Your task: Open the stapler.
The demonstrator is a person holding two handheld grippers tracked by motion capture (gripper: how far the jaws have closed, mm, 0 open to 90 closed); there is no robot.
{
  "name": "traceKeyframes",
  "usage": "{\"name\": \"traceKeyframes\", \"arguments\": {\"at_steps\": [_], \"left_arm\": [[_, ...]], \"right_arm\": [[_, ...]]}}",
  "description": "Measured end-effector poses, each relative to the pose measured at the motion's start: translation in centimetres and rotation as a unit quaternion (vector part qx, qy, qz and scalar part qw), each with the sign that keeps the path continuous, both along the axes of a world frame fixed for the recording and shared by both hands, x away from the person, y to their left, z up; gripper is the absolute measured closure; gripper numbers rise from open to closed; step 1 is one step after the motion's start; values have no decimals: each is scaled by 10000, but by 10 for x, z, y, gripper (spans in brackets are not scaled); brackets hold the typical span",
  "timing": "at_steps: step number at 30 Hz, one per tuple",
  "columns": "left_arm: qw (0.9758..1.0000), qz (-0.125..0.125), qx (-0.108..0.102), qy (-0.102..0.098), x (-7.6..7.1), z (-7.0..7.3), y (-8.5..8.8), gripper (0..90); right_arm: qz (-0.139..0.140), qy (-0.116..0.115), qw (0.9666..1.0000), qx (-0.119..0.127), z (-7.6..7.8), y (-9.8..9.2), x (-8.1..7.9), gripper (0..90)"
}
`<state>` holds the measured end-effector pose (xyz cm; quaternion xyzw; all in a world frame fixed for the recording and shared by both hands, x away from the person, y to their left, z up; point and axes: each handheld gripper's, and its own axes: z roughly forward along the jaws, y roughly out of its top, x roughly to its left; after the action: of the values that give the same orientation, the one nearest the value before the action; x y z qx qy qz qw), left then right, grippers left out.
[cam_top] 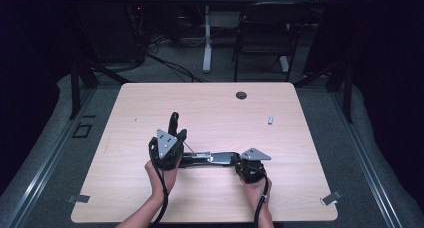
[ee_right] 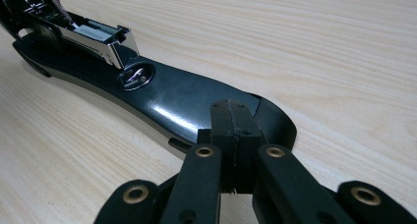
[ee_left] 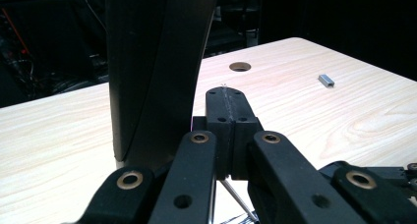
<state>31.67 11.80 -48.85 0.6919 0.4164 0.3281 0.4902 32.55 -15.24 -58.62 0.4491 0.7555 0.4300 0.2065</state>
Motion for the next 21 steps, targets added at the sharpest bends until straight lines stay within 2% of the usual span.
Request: {"name": "traceKeyframes", "arguments": {"at_steps": [6, 12, 17, 19, 21], "left_arm": [[9995, 260, -188, 71, 4, 3, 21, 900], [9994, 303, -168, 75, 4, 3, 24, 900], [9988, 440, -180, 75, 3, 4, 31, 900], [9981, 552, -245, 118, 4, 3, 38, 900], [9968, 690, -315, 267, 7, 0, 49, 900]], "right_arm": [[2, 2, 10000, 21, 0, 0, 0, 900], [-5, 6, 10000, 24, 0, 0, 0, 900], [-2, 8, 10000, 27, 0, 0, 0, 900], [11, 25, 10000, 53, 0, -1, 1, 900], [14, 37, 10000, 81, 0, -1, 1, 900]]}}
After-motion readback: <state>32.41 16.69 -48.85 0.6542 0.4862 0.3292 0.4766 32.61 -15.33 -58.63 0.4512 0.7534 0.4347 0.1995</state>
